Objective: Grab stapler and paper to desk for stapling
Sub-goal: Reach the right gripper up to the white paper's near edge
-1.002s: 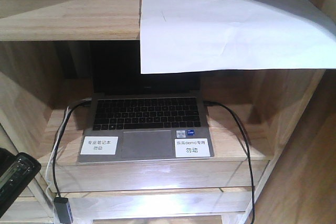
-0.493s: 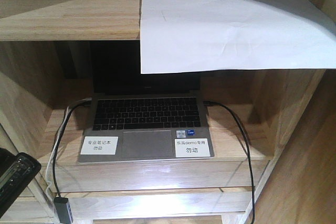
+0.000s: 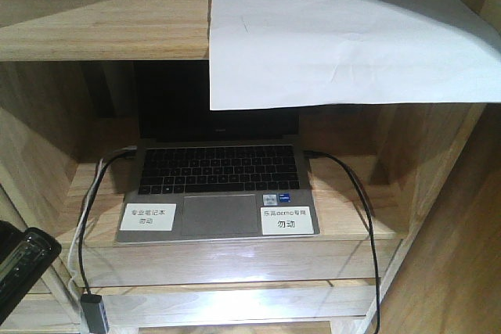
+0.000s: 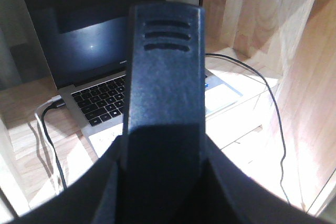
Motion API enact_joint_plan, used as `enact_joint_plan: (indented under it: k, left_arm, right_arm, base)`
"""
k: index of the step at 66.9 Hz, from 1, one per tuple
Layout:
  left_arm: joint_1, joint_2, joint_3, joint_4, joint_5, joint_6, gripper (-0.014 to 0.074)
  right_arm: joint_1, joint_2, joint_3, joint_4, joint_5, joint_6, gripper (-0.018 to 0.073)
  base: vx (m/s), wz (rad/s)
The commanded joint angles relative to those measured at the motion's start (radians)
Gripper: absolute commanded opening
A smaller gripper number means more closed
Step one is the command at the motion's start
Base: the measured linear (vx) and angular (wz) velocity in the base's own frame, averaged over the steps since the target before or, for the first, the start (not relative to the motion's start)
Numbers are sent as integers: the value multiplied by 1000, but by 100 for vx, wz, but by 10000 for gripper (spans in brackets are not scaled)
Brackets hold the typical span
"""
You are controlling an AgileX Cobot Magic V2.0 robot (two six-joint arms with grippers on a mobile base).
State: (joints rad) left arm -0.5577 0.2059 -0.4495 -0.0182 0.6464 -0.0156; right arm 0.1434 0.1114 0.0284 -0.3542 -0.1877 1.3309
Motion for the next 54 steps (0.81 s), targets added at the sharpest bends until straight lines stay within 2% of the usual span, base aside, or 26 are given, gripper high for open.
enact_joint_plan:
  k: [1, 14, 26, 33, 54]
  left_arm:
    - [-3, 7, -31, -6, -122, -6, -7]
    - [-3, 7, -31, -6, -122, -6, -7]
    - [-3, 7, -31, -6, -122, -6, -7]
    - [-3, 7, -31, -6, -122, -6, -7]
    - [-3, 7, -31, -6, -122, -6, -7]
  right_arm:
    - [34, 133, 0, -12, -250, -2, 270]
    - [35, 461, -41, -7, -632, -17, 448]
    - [35, 734, -138, -8, -911, -21, 484]
    - [35, 832, -206, -19, -976, -17, 484]
    - [35, 978, -338, -20, -976, 16, 484]
  base:
    - [0, 0]
    - [0, 0]
    - [0, 0]
    - [0, 0]
    - [0, 0]
